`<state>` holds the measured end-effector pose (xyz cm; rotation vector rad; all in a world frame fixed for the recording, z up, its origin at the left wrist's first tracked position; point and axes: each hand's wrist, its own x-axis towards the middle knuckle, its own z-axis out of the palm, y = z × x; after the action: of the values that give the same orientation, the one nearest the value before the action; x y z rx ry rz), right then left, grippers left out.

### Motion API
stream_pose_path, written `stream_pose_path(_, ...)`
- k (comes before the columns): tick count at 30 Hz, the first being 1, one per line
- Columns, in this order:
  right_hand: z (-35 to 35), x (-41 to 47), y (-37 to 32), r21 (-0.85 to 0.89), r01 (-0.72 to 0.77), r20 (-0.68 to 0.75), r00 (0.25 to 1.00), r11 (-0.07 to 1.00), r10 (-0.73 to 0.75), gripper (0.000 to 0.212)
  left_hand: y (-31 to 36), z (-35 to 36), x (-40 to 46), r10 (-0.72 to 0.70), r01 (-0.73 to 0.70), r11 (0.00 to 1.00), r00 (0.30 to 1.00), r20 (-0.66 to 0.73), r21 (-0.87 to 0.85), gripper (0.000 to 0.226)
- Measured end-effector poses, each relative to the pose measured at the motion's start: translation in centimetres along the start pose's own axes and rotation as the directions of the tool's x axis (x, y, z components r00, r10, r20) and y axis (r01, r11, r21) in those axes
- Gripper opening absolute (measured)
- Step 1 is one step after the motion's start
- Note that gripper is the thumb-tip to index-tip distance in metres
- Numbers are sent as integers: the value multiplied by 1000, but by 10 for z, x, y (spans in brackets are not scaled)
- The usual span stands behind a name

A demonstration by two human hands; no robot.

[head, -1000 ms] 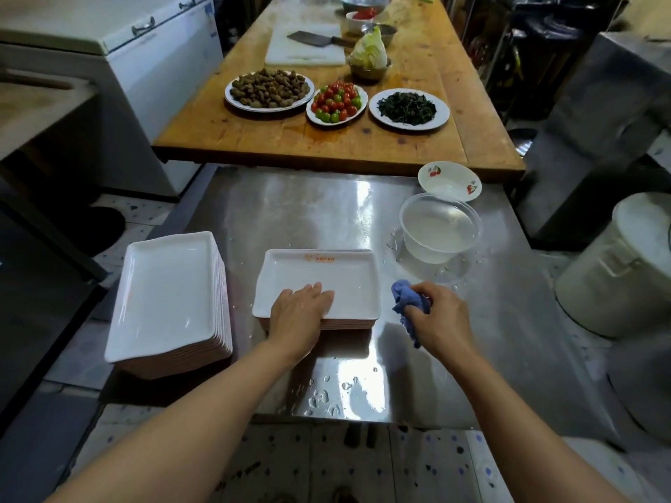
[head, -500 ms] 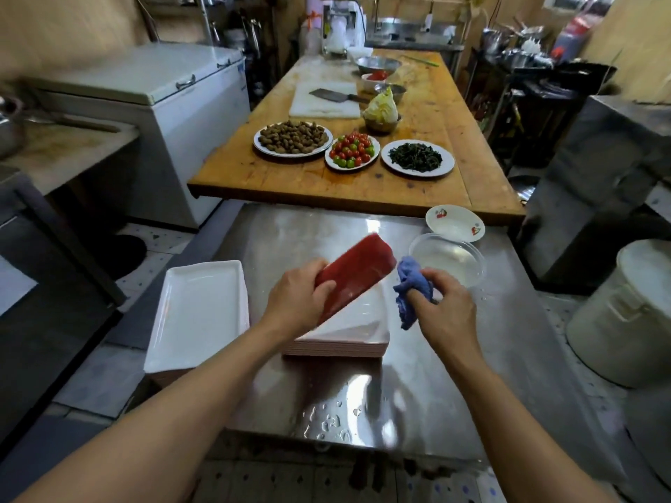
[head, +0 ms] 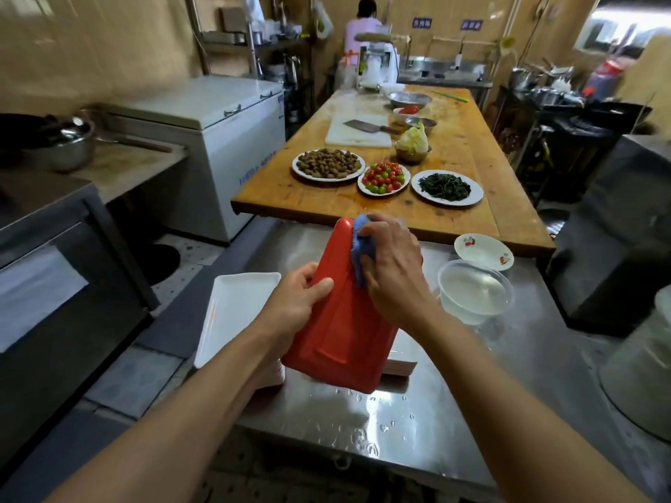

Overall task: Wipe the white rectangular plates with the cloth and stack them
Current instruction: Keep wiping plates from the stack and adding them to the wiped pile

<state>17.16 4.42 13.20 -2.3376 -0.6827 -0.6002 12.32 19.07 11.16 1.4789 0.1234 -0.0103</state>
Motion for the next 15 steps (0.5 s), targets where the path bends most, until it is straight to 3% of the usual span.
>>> stream_pose_path(3, 2, 4, 0, -15, 51, 24, 998, 999, -51, 28, 6, 1, -6, -21, 19, 997, 1000, -16, -68, 21)
stream_pose_path(6, 0, 1, 5, 7, 37, -39, 999, 999, -37, 19, 9, 2, -10, -22, 17, 993, 999, -36, -114, 20)
stream_pose_path(11, 0, -11, 22, 93, -238, -69, 967, 967, 245, 26, 10, 9, -10, -6, -8, 987, 996, -85, -160, 16)
stream_pose_path(15, 0, -14, 16, 188, -325, -62, 938, 927, 341, 23, 8, 22, -4, -24, -12, 965, 991, -133, -263, 10)
